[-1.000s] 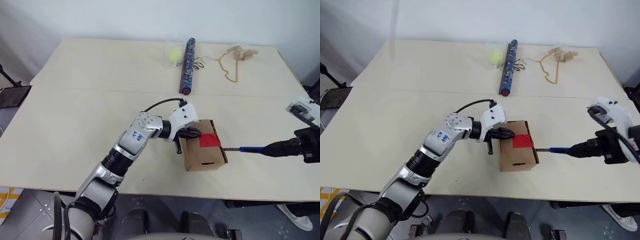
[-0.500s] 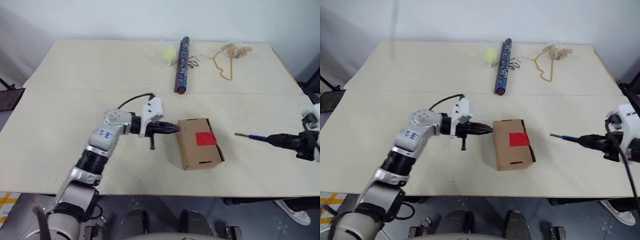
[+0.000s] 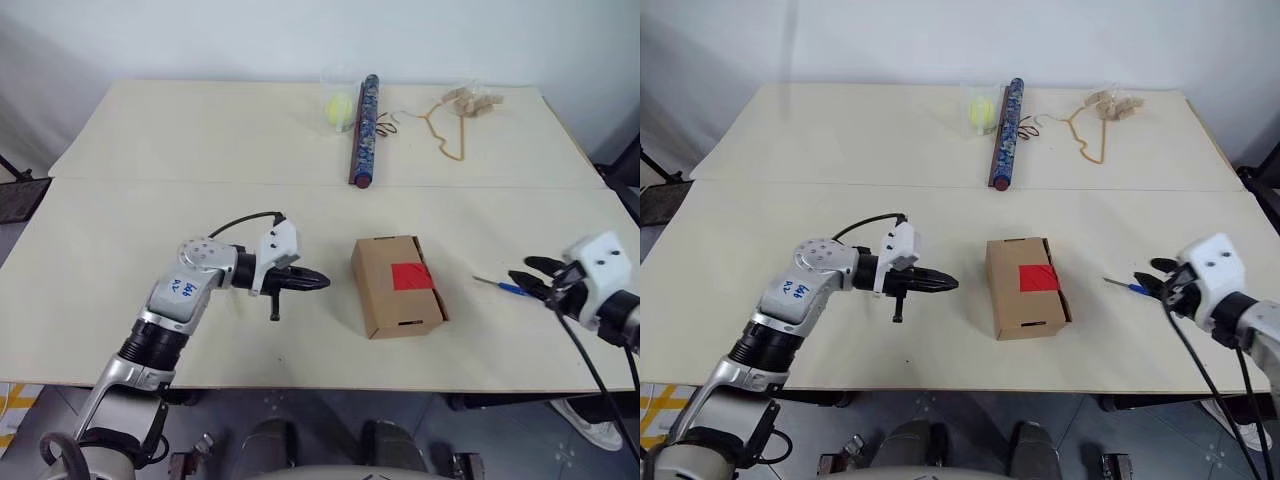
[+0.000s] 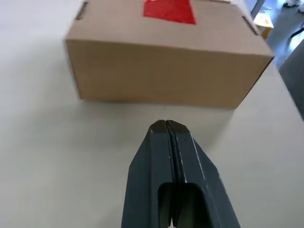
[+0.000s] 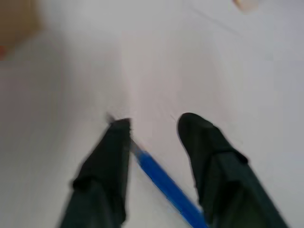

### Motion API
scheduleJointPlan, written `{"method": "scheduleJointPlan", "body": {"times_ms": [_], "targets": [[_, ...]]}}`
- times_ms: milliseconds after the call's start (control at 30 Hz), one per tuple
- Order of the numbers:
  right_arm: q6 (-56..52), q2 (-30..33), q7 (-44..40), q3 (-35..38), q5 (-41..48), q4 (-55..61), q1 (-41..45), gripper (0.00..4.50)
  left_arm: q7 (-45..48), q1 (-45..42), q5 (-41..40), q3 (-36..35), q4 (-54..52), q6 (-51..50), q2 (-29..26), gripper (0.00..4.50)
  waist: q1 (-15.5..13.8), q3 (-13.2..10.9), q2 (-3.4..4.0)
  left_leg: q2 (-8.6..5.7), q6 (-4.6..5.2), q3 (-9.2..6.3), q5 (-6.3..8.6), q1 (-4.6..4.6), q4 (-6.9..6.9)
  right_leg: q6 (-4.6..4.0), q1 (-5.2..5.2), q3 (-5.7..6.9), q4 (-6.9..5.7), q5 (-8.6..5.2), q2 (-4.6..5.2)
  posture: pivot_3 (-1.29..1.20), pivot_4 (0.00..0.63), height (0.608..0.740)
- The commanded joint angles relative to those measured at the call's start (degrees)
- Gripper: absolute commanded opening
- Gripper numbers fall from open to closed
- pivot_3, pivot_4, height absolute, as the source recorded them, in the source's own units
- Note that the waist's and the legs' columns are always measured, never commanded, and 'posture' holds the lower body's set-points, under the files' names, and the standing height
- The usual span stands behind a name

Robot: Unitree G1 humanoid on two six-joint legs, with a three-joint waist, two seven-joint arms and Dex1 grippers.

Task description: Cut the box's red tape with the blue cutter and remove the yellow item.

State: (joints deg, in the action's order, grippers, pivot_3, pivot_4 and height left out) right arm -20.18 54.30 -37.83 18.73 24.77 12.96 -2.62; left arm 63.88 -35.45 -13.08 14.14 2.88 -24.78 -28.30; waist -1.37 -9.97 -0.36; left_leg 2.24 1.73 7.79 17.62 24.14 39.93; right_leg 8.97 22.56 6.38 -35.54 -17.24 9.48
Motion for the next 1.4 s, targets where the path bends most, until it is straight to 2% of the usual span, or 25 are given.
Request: {"method": "scheduleJointPlan", "body": {"times_ms": [33,67,233,467,967,1133,1233,1333,1400], "targets": [[1.2,-3.4,0.2,-3.4,-1.4,3.8,2.3,0.36,-2.6,0.5,0.4,1.2,-3.1,-2.3,1.6,0.0,0.0,0.0,-0.01,0.01,0.0,0.0,0.0,-0.01,0.01,0.0,-0.02,0.01,0.0,0.0,0.0,0.0,0.15,0.74],[2.3,-5.0,0.6,-6.3,-3.3,4.3,3.2,0.01,-3.7,0.7,0.7,1.7,-3.3,-2.9,2.5,0.0,0.1,0.0,-0.01,0.01,0.0,-0.01,0.0,-0.01,0.03,0.0,-0.02,0.01,-0.01,0.0,0.0,0.0,0.15,0.74],[2.8,-9.8,2.3,-15.9,-10.8,5.6,5.9,0.01,-6.8,0.5,1.0,2.5,-4.5,-6.5,3.7,0.0,0.1,0.0,0.0,0.01,0.0,-0.04,0.0,0.0,0.03,0.0,0.01,-0.02,-0.03,0.0,-0.01,0.0,0.15,0.74],[-3.5,-13.5,3.1,-21.8,-13.6,8.9,10.0,0.01,-9.9,0.5,2.3,2.6,-4.5,-10.0,2.8,0.0,0.2,0.0,0.01,0.02,0.0,-0.31,0.0,-0.01,0.03,0.0,0.02,-0.02,-0.05,0.0,0.0,0.0,0.15,0.74],[-21.7,-21.6,3.9,-30.4,-10.8,22.3,16.8,0.01,-10.3,4.0,0.9,-5.2,-5.1,-14.5,-7.5,0.0,0.2,0.0,0.01,0.03,-0.04,-0.52,0.02,0.01,-0.02,-0.01,0.07,0.06,-0.13,-0.01,-0.01,0.0,0.15,0.74],[-26.4,-20.9,4.0,-30.4,-10.2,23.5,16.9,0.01,-9.3,5.0,0.3,-7.1,-5.0,-14.8,-10.5,0.0,0.1,0.0,0.01,0.02,-0.03,-0.53,0.02,0.03,-0.02,-0.02,0.06,0.07,-0.11,-0.01,0.0,0.0,0.15,0.74],[-31.6,-18.2,2.3,-24.5,-6.8,24.9,16.2,0.01,-7.5,5.1,-0.5,-7.9,-5.9,-15.4,-13.3,0.0,0.2,0.0,0.01,0.02,-0.05,-0.51,0.03,0.03,-0.04,-0.02,0.1,0.08,-0.13,-0.01,-0.01,0.0,0.15,0.74],[-42.1,-17.5,1.8,-16.4,0.3,27.1,16.4,0.55,-5.5,4.1,-2.6,-9.0,-6.6,-16.2,-15.4,0.0,0.2,0.0,0.01,0.03,-0.05,-0.51,0.03,0.05,-0.08,-0.03,0.12,0.08,-0.11,-0.01,-0.01,0.0,0.15,0.74],[-49.6,-18.2,1.8,-11.7,5.0,28.1,18.2,1.17,-4.0,2.6,-5.4,-10.1,-7.6,-17.3,-15.2,0.0,0.1,0.0,0.01,0.04,-0.05,-0.52,0.03,0.03,-0.11,-0.03,0.12,0.08,-0.11,-0.01,-0.01,0.0,0.15,0.74]]}}
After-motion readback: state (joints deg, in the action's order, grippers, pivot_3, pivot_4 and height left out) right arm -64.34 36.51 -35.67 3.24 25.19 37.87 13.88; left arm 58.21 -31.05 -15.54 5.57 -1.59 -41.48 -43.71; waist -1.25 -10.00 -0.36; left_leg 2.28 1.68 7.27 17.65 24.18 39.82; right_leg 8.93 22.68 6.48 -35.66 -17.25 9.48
